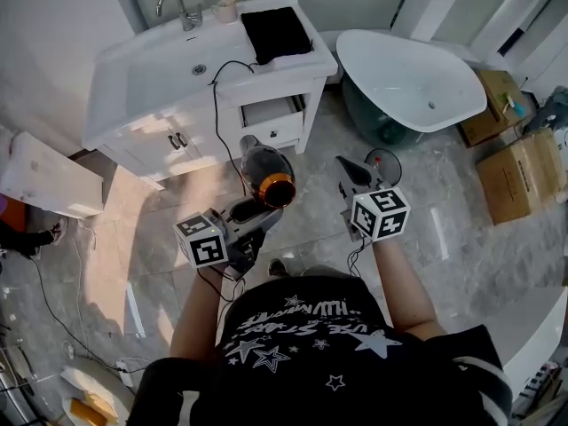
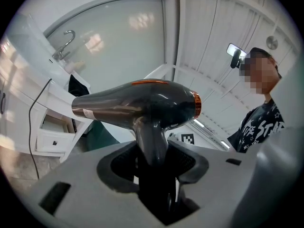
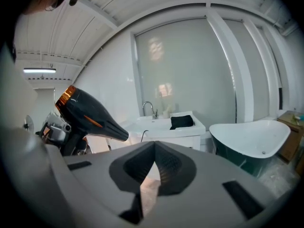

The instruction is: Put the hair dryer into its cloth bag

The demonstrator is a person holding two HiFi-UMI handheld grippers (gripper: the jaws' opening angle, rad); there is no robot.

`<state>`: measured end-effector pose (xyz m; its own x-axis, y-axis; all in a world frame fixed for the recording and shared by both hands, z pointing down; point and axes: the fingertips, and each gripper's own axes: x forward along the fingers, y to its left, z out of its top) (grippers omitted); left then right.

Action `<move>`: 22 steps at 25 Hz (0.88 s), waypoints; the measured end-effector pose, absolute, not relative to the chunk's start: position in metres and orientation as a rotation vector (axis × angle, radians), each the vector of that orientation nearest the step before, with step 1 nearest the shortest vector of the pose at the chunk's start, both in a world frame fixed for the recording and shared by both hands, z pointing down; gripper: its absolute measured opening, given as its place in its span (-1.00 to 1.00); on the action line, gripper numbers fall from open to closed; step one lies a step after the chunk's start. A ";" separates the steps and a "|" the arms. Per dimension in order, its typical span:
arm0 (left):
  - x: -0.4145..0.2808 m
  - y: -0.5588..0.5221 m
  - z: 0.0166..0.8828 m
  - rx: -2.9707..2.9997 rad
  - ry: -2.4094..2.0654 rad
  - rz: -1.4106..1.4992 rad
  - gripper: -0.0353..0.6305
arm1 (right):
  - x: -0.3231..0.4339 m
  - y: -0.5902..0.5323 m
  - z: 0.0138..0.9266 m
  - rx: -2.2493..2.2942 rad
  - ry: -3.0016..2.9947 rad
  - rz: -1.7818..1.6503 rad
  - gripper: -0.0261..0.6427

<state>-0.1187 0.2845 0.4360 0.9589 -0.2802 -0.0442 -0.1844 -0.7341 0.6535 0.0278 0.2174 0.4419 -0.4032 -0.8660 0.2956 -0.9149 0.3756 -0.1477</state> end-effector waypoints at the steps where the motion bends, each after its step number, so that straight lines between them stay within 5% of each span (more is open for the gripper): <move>1: -0.120 0.283 0.436 2.420 -0.318 -0.176 -0.31 | 0.027 0.217 0.442 1.620 -2.458 0.432 -0.90; 22: -0.097 0.199 0.446 2.414 -0.371 -0.125 -0.31 | 0.051 0.132 0.467 1.626 -2.450 0.466 -0.90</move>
<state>-0.0966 0.1985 0.4464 0.9546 -0.2977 0.0078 -0.2320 -0.7268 0.6465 0.0509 0.1321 0.4674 -0.3939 -0.8672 0.3046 -0.9185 0.3587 -0.1664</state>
